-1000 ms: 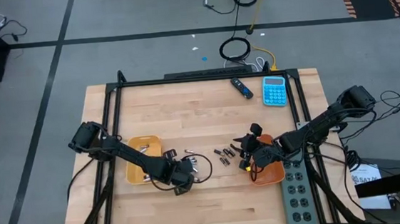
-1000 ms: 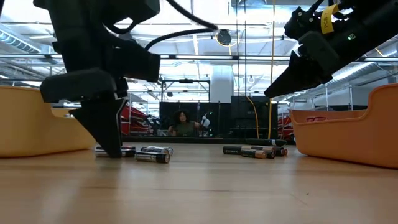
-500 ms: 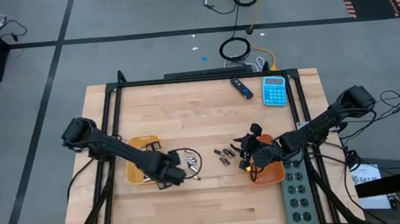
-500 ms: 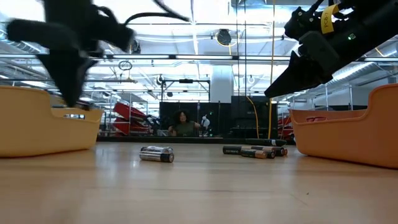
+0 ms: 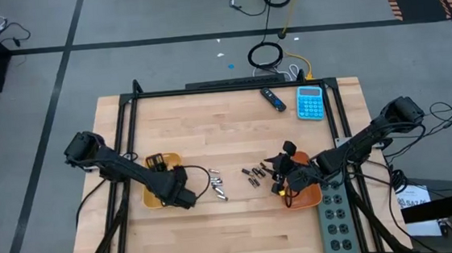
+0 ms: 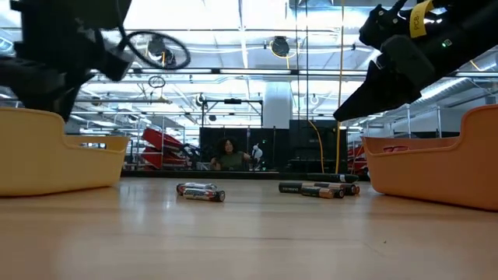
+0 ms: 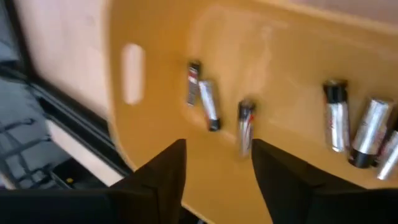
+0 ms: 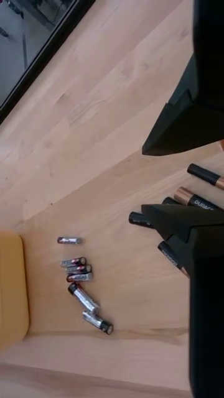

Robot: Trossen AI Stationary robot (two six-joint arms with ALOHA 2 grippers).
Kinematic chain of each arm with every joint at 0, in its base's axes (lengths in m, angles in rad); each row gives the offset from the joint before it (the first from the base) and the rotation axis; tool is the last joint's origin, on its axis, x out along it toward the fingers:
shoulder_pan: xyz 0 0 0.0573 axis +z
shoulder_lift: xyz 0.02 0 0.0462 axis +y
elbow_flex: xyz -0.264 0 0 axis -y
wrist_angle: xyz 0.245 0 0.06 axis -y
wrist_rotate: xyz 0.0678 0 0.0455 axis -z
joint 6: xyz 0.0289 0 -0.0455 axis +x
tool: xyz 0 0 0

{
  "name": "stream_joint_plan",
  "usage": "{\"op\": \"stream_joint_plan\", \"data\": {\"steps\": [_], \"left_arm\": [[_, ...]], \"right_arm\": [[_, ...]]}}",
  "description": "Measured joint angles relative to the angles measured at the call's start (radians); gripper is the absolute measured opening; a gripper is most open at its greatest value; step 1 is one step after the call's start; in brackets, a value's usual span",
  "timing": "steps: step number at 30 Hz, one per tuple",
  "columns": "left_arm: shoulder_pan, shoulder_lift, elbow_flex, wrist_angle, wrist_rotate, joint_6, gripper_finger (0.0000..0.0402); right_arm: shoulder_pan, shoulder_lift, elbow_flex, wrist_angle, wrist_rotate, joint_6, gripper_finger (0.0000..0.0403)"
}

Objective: Sort batteries
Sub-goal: Put the white battery into the yellow bin

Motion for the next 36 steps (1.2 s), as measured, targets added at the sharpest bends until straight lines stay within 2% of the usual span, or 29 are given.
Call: {"op": "stream_joint_plan", "data": {"steps": [5, 10, 15, 21, 28, 36], "left_arm": [[0.006, -0.001, 0.063, 0.062, -0.172, 0.048, 0.0202], [0.042, 0.015, 0.068, 0.382, -0.199, 0.287, 0.0203], [0.119, 0.064, 0.068, 0.527, -0.165, 0.518, 0.0204], [0.204, 0.101, 0.068, 0.645, -0.091, 0.705, 0.0204], [0.275, 0.152, 0.068, 0.740, -0.004, 0.808, 0.0205], [0.299, 0.205, 0.068, 0.799, 0.007, 0.873, 0.0205]], "right_arm": [[-0.001, 0.000, 0.000, 0.001, 0.001, 0.000, 0.0130], [-0.002, 0.000, 0.000, 0.009, 0.002, 0.002, 0.0130], [-0.002, 0.000, 0.000, 0.010, 0.002, 0.001, 0.0130], [-0.002, 0.000, 0.000, 0.008, 0.002, -0.004, 0.0130], [-0.002, 0.000, 0.000, 0.004, 0.002, -0.011, 0.0130], [-0.002, 0.000, 0.000, -0.001, 0.002, -0.012, 0.0130]]}}
